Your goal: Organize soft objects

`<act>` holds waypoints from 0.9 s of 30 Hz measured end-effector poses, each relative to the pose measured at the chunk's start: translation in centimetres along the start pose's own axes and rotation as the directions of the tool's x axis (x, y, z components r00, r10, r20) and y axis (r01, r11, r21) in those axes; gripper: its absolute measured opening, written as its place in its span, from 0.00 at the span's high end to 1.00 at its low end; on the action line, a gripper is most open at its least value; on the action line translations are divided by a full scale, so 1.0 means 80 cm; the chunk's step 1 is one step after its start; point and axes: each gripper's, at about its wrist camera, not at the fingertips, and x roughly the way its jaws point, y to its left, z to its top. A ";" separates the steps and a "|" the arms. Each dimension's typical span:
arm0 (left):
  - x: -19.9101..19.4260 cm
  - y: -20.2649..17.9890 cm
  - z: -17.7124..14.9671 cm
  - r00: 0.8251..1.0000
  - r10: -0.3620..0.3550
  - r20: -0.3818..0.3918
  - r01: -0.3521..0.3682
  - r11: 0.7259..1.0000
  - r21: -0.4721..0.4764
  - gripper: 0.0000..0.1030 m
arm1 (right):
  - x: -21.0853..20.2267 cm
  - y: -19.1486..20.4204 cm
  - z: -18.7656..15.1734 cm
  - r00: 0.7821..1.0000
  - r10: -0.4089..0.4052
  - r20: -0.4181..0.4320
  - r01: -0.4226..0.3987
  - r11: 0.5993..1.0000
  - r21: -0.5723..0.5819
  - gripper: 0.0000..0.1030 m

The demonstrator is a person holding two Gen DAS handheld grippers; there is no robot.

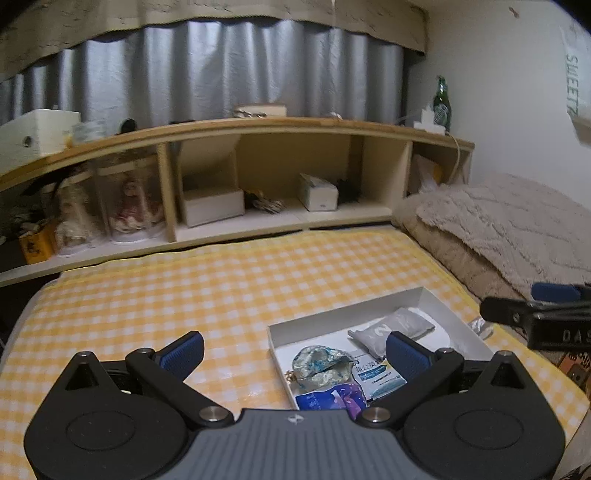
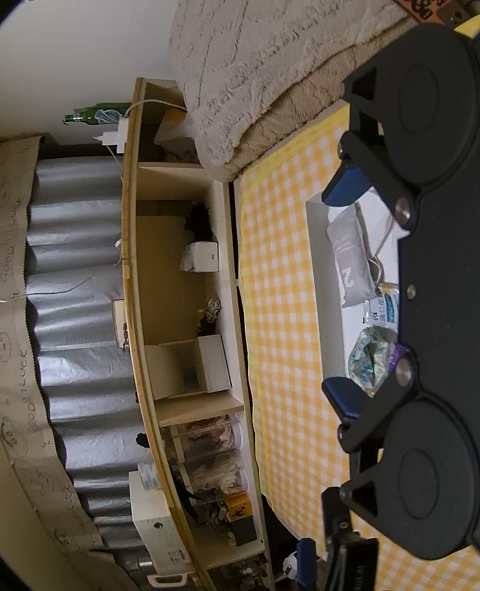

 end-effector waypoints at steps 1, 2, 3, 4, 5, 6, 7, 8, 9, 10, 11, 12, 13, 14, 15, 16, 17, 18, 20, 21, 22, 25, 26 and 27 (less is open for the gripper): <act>-0.008 0.000 -0.001 1.000 0.006 0.004 -0.006 1.000 -0.002 0.00 | -0.007 0.001 -0.001 1.000 0.004 0.003 -0.004 1.000 0.000 0.00; -0.015 0.001 -0.003 1.000 0.010 0.007 -0.010 1.000 -0.002 0.00 | -0.014 0.002 -0.002 1.000 0.010 0.007 -0.010 1.000 0.002 0.00; -0.024 0.001 -0.006 1.000 0.012 0.009 -0.012 1.000 -0.002 0.00 | -0.021 0.003 -0.003 1.000 0.019 0.010 -0.019 1.000 0.004 0.00; -0.029 0.001 -0.007 1.000 0.011 0.007 -0.011 1.000 0.000 0.00 | -0.027 0.005 -0.005 1.000 0.023 0.007 -0.023 1.000 0.003 0.00; -0.036 0.002 -0.010 1.000 0.010 0.005 -0.010 1.000 -0.003 0.00 | -0.034 0.007 -0.007 1.000 0.022 0.009 -0.022 1.000 -0.002 0.00; -0.042 0.002 -0.012 1.000 0.009 0.002 -0.009 1.000 -0.008 0.00 | -0.041 0.009 -0.010 1.000 0.022 0.012 -0.021 1.000 -0.009 0.00; -0.048 0.003 -0.015 1.000 0.009 0.000 -0.009 1.000 -0.015 0.00 | -0.047 0.011 -0.012 1.000 0.024 0.015 -0.023 1.000 -0.015 0.00; -0.055 0.003 -0.018 1.000 0.010 0.001 -0.010 1.000 -0.021 0.00 | -0.053 0.012 -0.014 0.999 0.027 0.020 -0.027 1.000 -0.014 0.00; -0.063 0.004 -0.022 1.000 0.015 0.008 -0.015 0.999 -0.028 0.00 | -0.059 0.014 -0.016 0.999 0.033 0.021 -0.033 0.999 -0.009 0.00; -0.069 0.004 -0.025 1.000 0.021 0.013 -0.020 0.999 -0.032 0.00 | -0.066 0.014 -0.019 0.999 0.037 0.021 -0.037 0.999 -0.006 0.00; -0.074 0.004 -0.028 0.999 0.029 0.017 -0.028 0.999 -0.033 0.00 | -0.070 0.015 -0.021 0.999 0.035 0.025 -0.035 0.999 -0.005 0.00; -0.079 0.003 -0.032 0.999 0.038 0.018 -0.037 0.999 -0.031 0.00 | -0.076 0.017 -0.023 0.999 0.029 0.031 -0.029 1.000 -0.008 0.00; -0.083 0.003 -0.035 0.999 0.044 0.015 -0.044 0.999 -0.028 0.00 | -0.082 0.019 -0.026 0.999 0.024 0.037 -0.023 1.000 -0.013 0.00; -0.086 0.003 -0.039 0.999 0.047 0.009 -0.047 0.999 -0.026 0.00 | -0.087 0.021 -0.029 0.999 0.019 0.042 -0.019 1.000 -0.018 0.00; -0.088 0.002 -0.042 0.999 0.047 0.002 -0.047 0.999 -0.025 0.00 | -0.091 0.022 -0.031 0.999 0.017 0.043 -0.016 1.000 -0.024 0.00; -0.091 0.003 -0.046 0.999 0.047 -0.005 -0.048 0.999 -0.025 0.00 | -0.095 0.023 -0.034 0.999 0.015 0.043 -0.013 1.000 -0.028 0.00; -0.094 0.003 -0.050 0.999 0.048 -0.012 -0.048 0.998 -0.028 0.00 | -0.099 0.024 -0.037 0.999 0.014 0.040 -0.013 0.999 -0.031 0.00; -0.095 0.003 -0.053 0.999 0.049 -0.018 -0.050 0.998 -0.031 0.00 | -0.101 0.026 -0.041 0.999 0.012 0.033 -0.011 0.999 -0.036 0.00; -0.099 0.003 -0.060 0.998 0.057 -0.026 -0.058 0.998 -0.034 0.00 | -0.107 0.032 -0.048 1.000 -0.004 0.029 0.005 0.999 -0.053 0.00; -0.101 0.003 -0.063 0.998 0.062 -0.027 -0.063 0.997 -0.033 0.00 | -0.109 0.035 -0.051 1.000 -0.014 0.026 0.016 0.998 -0.062 0.00; -0.103 0.004 -0.065 0.998 0.066 -0.025 -0.067 0.997 -0.035 0.00 | -0.110 0.036 -0.054 1.000 -0.016 0.020 0.017 0.997 -0.069 0.00; -0.110 0.005 -0.074 0.998 0.060 -0.021 -0.061 0.997 -0.046 0.00 | -0.113 0.040 -0.065 1.000 -0.003 -0.011 0.002 0.998 -0.062 0.00; -0.113 0.005 -0.078 0.998 0.061 -0.020 -0.062 0.997 -0.047 0.00 | -0.112 0.040 -0.068 1.000 -0.005 -0.021 0.004 0.998 -0.059 0.00; -0.115 0.004 -0.081 0.998 0.066 -0.021 -0.067 0.997 -0.045 0.00 | -0.112 0.041 -0.071 1.000 -0.005 -0.028 0.004 0.999 -0.054 0.00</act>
